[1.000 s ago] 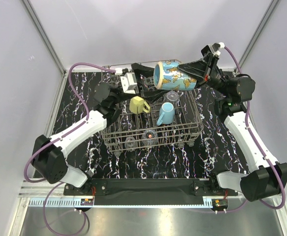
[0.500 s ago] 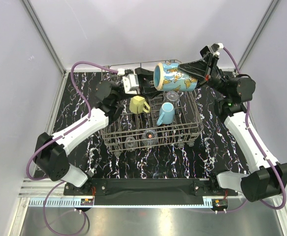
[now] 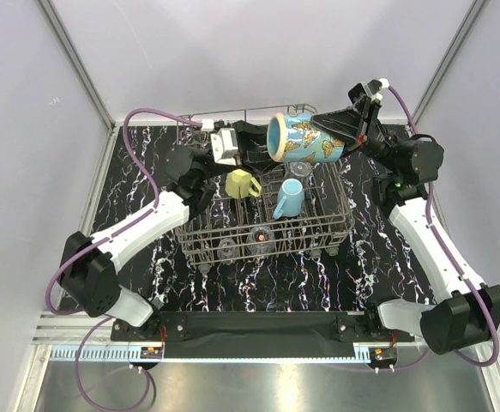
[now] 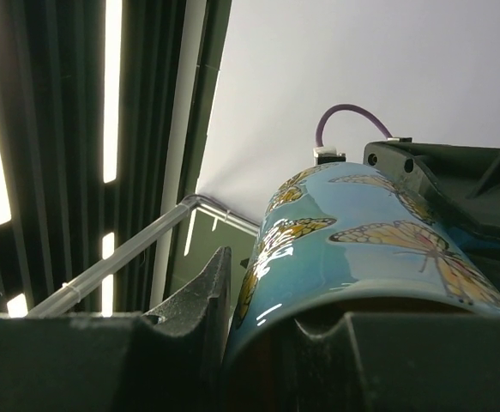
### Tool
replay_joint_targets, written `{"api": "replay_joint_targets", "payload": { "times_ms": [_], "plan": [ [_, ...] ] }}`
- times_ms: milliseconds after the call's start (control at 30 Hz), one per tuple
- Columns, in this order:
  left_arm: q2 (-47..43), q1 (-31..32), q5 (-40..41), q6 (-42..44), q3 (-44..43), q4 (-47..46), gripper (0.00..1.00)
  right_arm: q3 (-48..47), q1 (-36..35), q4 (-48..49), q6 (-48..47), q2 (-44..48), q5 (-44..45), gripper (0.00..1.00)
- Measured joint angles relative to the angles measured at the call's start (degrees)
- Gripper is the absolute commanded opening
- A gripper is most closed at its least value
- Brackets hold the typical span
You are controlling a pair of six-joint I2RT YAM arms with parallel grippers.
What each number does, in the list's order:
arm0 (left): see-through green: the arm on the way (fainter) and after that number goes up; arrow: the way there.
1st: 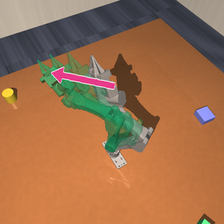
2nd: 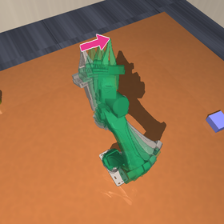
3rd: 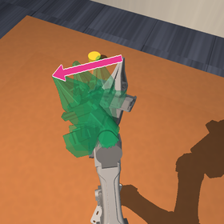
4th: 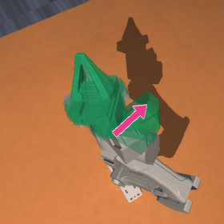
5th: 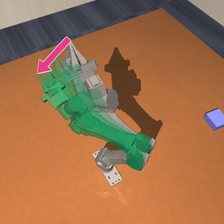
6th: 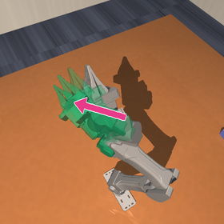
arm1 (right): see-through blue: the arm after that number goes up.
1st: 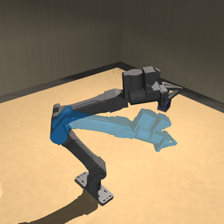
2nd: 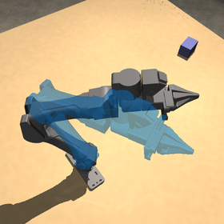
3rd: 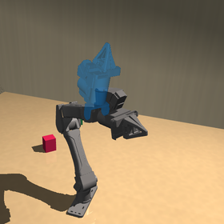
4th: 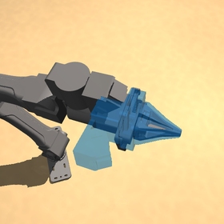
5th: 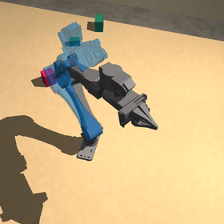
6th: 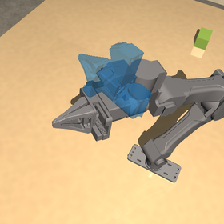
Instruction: Load the cups into the dish rack
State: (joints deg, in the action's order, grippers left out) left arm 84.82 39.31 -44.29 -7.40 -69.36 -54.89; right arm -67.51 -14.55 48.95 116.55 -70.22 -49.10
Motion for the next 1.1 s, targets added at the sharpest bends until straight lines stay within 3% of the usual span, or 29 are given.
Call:
{"api": "replay_joint_targets", "payload": {
  "times_ms": [100,167,267,300,433,533,600,633,733,767,900,1100],
  "plan": [
    [-0.11,-0.11,-0.04,-0.37,0.37,-1.03,0.5,0.04,-0.24,2.25,0.0,-0.5,-0.17,0.0],
    [-0.22,-0.09,-0.15,-1.75,0.42,-1.38,0.57,0.0,-0.48,3.65,-0.13,-0.59,-0.52,0.0],
    [-0.28,0.74,-1.36,-2.86,0.0,-1.29,0.58,-0.35,-0.94,3.85,-0.02,-0.74,-1.14,0.0],
    [-0.28,0.79,-1.7,-3.06,-0.2,-1.09,0.57,-0.39,-0.96,3.85,-0.02,-0.72,-1.36,0.0],
    [-0.22,0.59,-4.09,-1.68,-0.98,-0.66,0.26,-0.39,-0.98,3.08,0.02,-0.28,-1.42,0.0],
    [-0.2,0.35,-5.4,0.15,-1.07,-1.05,0.18,-0.39,-0.96,2.14,0.02,0.22,-1.42,0.0],
    [-0.2,0.35,-5.46,1.01,-1.22,-0.81,0.01,-0.42,-0.96,2.25,0.0,0.2,-1.4,0.0],
    [-0.2,0.35,-5.44,0.98,-1.33,-0.63,0.0,-0.46,-0.96,2.27,0.0,0.15,-1.4,0.0],
    [-0.07,0.35,-5.31,0.81,-1.84,-0.37,0.0,-0.74,-0.94,2.45,0.0,0.02,-1.27,0.32],
    [0.0,0.35,-5.29,0.42,-1.99,-0.26,0.0,-0.74,-0.94,2.91,0.0,-0.04,-0.76,0.48],
    [0.0,1.51,-2.95,-4.94,-2.05,0.2,0.0,-0.5,-0.98,7.02,-0.52,-1.7,0.13,0.65],
    [-0.59,0.98,-2.19,-9.05,-1.55,2.47,0.0,-0.35,-0.37,11.34,-0.63,-3.08,-0.39,0.78]
  ]
}}
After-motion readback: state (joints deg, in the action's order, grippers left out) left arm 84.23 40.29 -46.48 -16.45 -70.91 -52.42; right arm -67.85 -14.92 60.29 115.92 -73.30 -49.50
